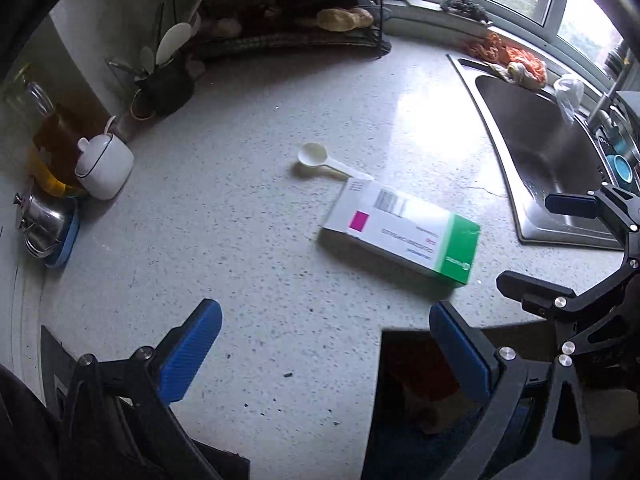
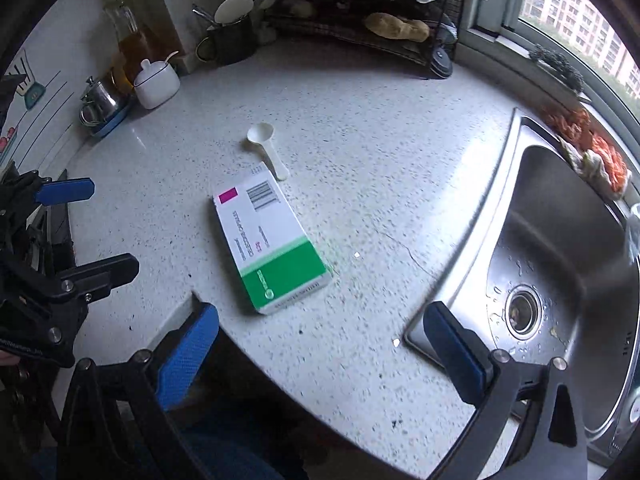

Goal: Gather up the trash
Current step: 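Grasp the white-green Celecoxib capsules box with the right gripper and lift it, then grasp the white measuring spoon with the left gripper while the right gripper holds the box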

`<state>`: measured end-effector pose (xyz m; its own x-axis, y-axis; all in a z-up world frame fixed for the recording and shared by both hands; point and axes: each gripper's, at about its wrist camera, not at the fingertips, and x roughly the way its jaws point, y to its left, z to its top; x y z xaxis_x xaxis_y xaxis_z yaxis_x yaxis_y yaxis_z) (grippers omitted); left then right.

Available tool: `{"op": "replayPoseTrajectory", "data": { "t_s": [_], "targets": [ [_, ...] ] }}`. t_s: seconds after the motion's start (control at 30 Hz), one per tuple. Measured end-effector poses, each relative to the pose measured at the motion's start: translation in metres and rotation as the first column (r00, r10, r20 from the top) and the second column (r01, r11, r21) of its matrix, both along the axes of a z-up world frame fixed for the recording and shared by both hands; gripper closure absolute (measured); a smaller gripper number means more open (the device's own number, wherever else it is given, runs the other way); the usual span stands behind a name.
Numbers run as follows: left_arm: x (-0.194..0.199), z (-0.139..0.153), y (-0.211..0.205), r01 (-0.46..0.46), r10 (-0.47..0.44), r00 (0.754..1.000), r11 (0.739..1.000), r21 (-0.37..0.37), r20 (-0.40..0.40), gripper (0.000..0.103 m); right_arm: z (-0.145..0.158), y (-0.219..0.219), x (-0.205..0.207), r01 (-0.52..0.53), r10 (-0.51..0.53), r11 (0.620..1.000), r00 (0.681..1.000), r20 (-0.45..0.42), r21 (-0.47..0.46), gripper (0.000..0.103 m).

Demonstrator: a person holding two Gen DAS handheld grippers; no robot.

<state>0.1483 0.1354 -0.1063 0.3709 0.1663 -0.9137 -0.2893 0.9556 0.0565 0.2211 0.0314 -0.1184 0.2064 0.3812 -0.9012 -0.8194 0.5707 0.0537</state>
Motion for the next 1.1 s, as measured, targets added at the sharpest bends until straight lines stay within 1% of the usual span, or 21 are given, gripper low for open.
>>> {"op": "replayPoseTrajectory", "data": {
  "t_s": [0.1, 0.2, 0.27, 0.37, 0.5, 0.53, 0.57, 0.6, 0.63, 0.73, 0.8, 0.9, 1.03, 1.1],
  "targets": [
    [0.003, -0.004, 0.021, -0.026, 0.026, 0.999, 1.0, 0.011, -0.019, 0.0, -0.009, 0.029, 0.003, -0.073, 0.073, 0.997, 0.997, -0.025, -0.012, 0.001],
    [0.005, -0.01, 0.037, -0.055, 0.056, 0.997, 0.998, 0.002, -0.048, 0.0, -0.019, 0.052, 0.003, -0.131, 0.13, 0.991, 0.991, -0.034, -0.035, 0.001],
    [0.007, -0.013, 0.045, -0.067, 0.067, 0.995, 0.998, -0.005, -0.069, 0.0, -0.024, 0.065, 0.002, -0.152, 0.15, 0.988, 0.987, -0.05, -0.04, 0.001],
    [0.01, -0.013, 0.054, -0.052, 0.052, 0.996, 0.999, 0.003, -0.074, 0.0, -0.032, 0.085, 0.0, -0.174, 0.172, 0.984, 0.983, -0.066, -0.036, 0.001],
    [0.012, -0.012, 0.063, -0.069, 0.068, 0.995, 0.998, 0.001, -0.074, 0.0, -0.037, 0.103, -0.005, -0.199, 0.196, 0.979, 0.977, -0.084, -0.035, 0.002],
    [0.012, -0.013, 0.065, -0.084, 0.084, 0.994, 0.996, 0.004, -0.073, 0.0, -0.038, 0.108, -0.006, -0.211, 0.208, 0.977, 0.975, -0.077, -0.04, 0.01],
    [0.011, -0.014, 0.067, -0.104, 0.104, 0.992, 0.995, 0.003, -0.075, 0.0, -0.04, 0.111, -0.008, -0.228, 0.224, 0.972, 0.972, -0.073, -0.049, 0.026],
    [0.011, -0.015, 0.07, -0.12, 0.12, 0.99, 0.993, -0.001, -0.08, 0.0, -0.043, 0.113, -0.01, -0.24, 0.235, 0.969, 0.97, -0.067, -0.065, 0.035],
    [0.011, -0.016, 0.071, -0.138, 0.137, 0.987, 0.99, -0.008, -0.083, 0.0, -0.046, 0.116, -0.009, -0.246, 0.241, 0.966, 0.968, -0.063, -0.077, 0.038],
    [0.011, -0.014, 0.071, -0.15, 0.148, 0.986, 0.988, -0.023, -0.08, 0.0, -0.046, 0.114, -0.012, -0.261, 0.256, 0.964, 0.962, -0.092, -0.052, 0.04],
    [0.013, -0.01, 0.068, -0.155, 0.153, 0.985, 0.988, -0.016, -0.077, 0.0, -0.042, 0.108, -0.014, -0.257, 0.252, 0.966, 0.962, -0.101, -0.029, 0.04],
    [0.022, -0.002, 0.062, -0.152, 0.151, 0.986, 0.988, -0.011, -0.071, 0.0, -0.029, 0.096, -0.011, -0.243, 0.243, 0.97, 0.966, -0.084, 0.003, 0.04],
    [0.044, 0.002, 0.053, -0.151, 0.15, 0.986, 0.988, -0.02, -0.071, 0.0, -0.013, 0.083, 0.005, -0.172, 0.174, 0.985, 0.983, -0.065, 0.025, 0.04],
    [0.059, 0.001, 0.049, -0.152, 0.15, 0.987, 0.988, -0.033, -0.065, 0.0, -0.01, 0.075, 0.02, -0.129, 0.131, 0.991, 0.989, -0.062, 0.027, 0.04]
  ]
}}
